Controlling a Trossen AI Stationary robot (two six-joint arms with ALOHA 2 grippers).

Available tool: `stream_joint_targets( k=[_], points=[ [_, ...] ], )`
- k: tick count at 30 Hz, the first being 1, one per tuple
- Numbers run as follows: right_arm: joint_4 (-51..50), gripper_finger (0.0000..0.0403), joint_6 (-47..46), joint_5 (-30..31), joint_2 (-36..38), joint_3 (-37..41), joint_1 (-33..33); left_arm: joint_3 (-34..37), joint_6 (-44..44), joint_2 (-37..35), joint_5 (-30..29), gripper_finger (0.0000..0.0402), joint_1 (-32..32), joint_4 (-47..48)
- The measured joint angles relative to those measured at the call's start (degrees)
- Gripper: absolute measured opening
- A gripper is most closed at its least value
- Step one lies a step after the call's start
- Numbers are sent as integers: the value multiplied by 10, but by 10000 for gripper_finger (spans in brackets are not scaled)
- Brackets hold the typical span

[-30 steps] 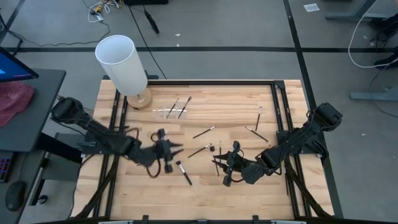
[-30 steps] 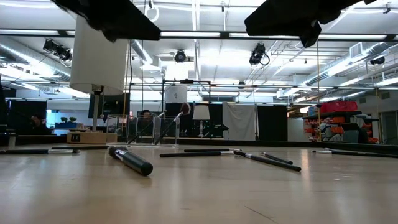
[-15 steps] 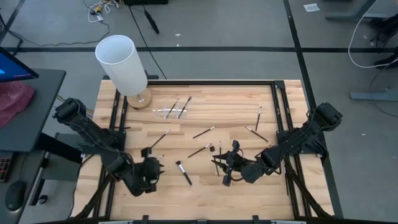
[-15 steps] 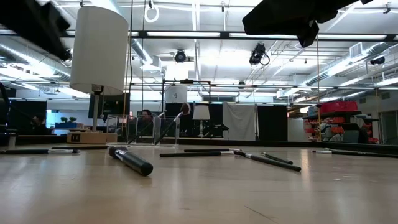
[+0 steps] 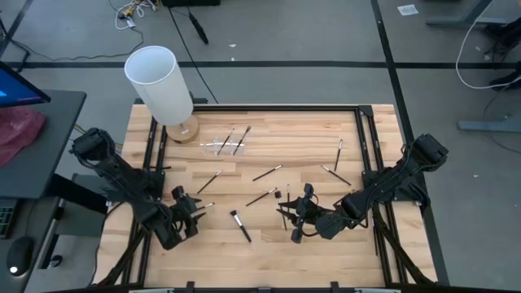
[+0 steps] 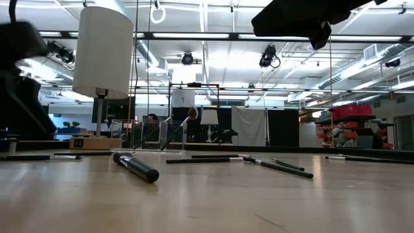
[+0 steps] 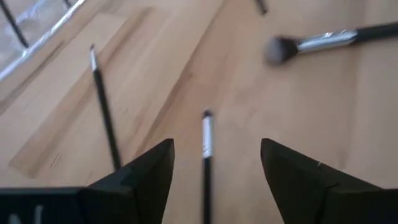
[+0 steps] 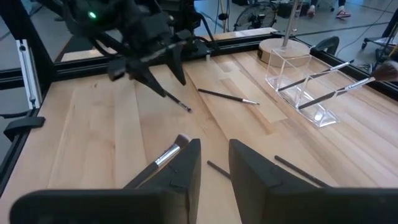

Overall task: Put items in baskets/containers
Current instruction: Put the eyeshadow brush into the transparent organizer

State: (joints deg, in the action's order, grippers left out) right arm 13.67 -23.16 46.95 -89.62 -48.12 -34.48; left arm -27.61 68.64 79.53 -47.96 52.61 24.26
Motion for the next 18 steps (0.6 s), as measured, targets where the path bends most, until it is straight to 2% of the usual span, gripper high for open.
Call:
stream_joint_targets(
  k=[8,18],
  points=[
    [8,84,-2,0,0,0,3,86,4,-1,32,184,0,-104],
    [15,84,-2,0,0,0,3,158,-40,-2,15,132,4,-239]
  ],
)
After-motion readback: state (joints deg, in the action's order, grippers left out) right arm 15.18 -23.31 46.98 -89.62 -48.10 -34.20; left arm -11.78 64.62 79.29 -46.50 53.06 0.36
